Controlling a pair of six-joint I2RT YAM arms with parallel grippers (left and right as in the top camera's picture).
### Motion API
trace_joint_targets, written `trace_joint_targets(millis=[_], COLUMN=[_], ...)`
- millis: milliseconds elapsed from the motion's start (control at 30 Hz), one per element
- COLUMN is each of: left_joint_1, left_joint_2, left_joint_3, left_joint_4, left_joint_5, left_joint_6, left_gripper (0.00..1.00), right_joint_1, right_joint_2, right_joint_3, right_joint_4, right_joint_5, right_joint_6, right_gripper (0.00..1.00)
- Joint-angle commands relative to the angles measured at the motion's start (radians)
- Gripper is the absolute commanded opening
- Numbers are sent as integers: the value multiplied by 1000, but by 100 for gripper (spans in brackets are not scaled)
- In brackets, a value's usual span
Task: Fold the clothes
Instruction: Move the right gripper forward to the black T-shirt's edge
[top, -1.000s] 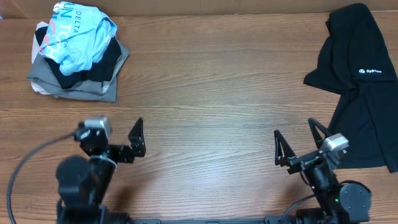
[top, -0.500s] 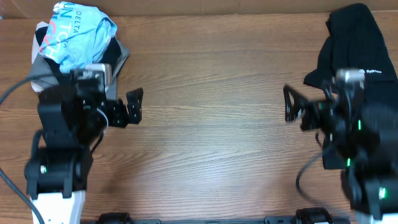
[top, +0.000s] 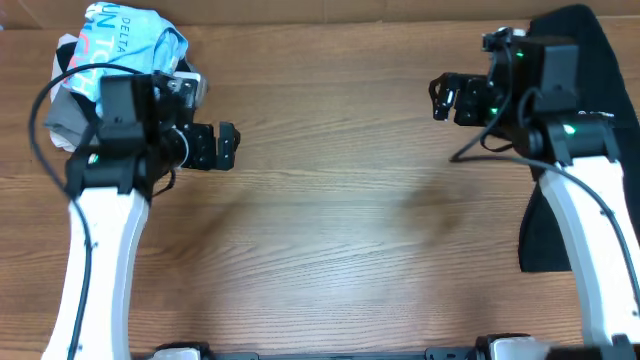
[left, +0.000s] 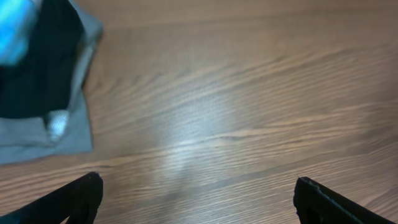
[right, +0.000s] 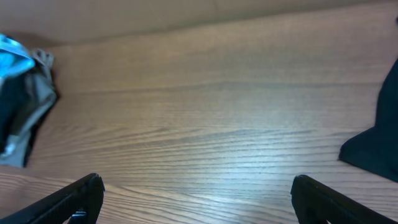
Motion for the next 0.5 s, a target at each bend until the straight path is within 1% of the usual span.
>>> trace_joint_targets(millis=[0,100,233,333,467], left_joint_1=[-6,-6,-6,-6,-6], left_joint_2=[105,177,240,264,272], left_joint_3=[22,22,22,22,22], left_joint_4=[5,37,80,103,137], left_joint_5=[43,117,142,140,133], left_joint_6=[9,-11,-11,-11,-7], left_gripper=[100,100,100,100,100], right_joint_1=[3,-14,-83,-160,-226], right_joint_2=[52,97,162,231,335], right_joint_3=[32,32,32,32,32], right_joint_4=[37,114,208,266,330], right_joint_5=[71,192,285,274,232], right_joint_6=[-5,47,91,120,121], right_gripper=[100,100,100,99,94])
